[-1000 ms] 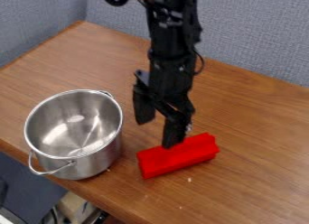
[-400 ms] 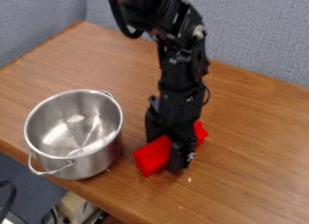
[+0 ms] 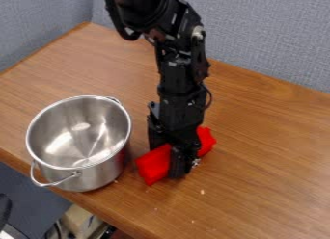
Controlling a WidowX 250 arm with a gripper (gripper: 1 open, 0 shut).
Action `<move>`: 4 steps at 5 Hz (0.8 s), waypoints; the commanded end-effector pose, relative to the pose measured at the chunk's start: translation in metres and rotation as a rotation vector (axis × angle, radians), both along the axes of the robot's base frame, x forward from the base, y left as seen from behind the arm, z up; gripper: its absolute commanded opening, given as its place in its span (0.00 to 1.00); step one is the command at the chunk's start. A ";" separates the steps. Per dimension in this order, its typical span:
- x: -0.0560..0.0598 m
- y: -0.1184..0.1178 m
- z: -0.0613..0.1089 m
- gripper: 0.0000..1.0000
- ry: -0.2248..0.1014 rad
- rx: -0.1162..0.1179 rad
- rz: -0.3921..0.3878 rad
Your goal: Put the red object in the metal pot
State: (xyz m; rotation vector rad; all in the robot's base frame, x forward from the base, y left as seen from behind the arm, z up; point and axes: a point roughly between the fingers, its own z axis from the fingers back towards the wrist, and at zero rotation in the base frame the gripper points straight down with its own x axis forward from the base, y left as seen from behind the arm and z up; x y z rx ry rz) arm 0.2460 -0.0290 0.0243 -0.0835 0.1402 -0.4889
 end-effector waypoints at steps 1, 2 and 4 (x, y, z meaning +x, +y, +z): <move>0.009 0.006 0.015 0.00 -0.039 -0.015 0.049; 0.009 0.007 0.012 0.00 -0.041 -0.027 0.029; 0.008 0.007 0.016 0.00 -0.053 -0.061 0.011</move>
